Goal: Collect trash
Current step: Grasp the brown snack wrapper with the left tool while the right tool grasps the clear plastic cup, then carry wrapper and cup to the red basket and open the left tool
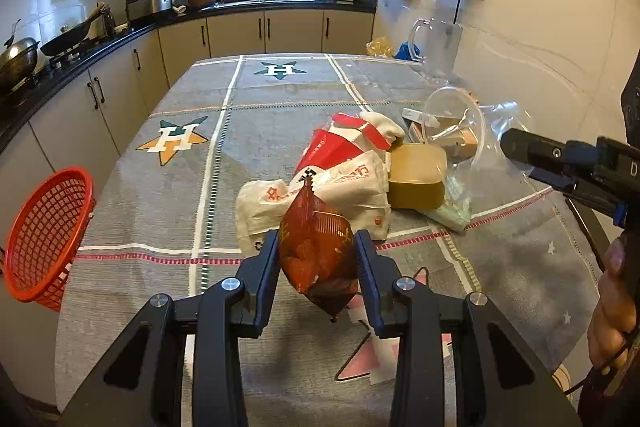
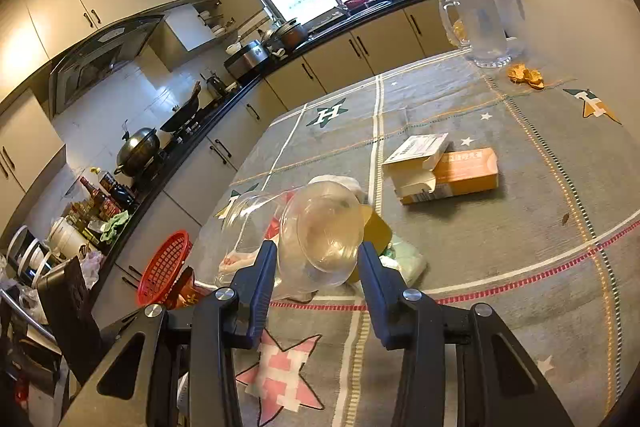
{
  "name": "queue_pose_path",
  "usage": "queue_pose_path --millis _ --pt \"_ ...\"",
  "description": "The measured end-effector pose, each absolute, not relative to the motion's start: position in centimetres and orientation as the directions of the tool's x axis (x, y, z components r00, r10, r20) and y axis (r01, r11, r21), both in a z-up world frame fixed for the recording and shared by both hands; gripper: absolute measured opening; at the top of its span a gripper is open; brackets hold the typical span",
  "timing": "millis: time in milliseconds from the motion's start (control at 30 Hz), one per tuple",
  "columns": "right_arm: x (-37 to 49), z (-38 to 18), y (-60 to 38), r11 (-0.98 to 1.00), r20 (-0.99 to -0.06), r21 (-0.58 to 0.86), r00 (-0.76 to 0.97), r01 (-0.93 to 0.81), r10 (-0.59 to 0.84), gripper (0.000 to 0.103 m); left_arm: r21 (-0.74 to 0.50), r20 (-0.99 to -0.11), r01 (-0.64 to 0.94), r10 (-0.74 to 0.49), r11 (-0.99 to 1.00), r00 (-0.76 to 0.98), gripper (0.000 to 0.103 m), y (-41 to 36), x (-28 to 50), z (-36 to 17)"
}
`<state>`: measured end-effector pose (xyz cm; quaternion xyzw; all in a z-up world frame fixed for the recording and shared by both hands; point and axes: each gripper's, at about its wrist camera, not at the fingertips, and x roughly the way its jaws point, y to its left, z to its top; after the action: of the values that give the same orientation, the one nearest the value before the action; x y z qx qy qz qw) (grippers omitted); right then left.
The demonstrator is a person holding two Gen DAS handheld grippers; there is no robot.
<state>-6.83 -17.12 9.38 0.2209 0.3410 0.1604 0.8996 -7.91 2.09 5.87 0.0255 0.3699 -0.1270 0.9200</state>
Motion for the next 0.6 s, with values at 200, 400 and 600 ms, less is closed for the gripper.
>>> queue_pose_path --millis 200,400,600 --pt "-6.6 9.4 -15.9 0.851 -0.551 0.5 0.7 -0.159 0.454 0.045 -0.031 -0.687 0.231 -0.189 0.972 0.701 0.035 2.6 -8.0 5.9" --pt "-6.7 9.4 -14.8 0.855 -0.562 0.487 0.686 -0.177 0.462 0.045 -0.021 -0.685 0.211 -0.168 0.977 0.709 0.035 3.2 -8.0 5.8" --pt "-6.6 9.2 -13.9 0.857 -0.572 0.48 0.673 -0.187 0.468 0.045 -0.016 -0.683 0.195 -0.153 0.981 0.714 0.035 3.9 -8.2 5.8"
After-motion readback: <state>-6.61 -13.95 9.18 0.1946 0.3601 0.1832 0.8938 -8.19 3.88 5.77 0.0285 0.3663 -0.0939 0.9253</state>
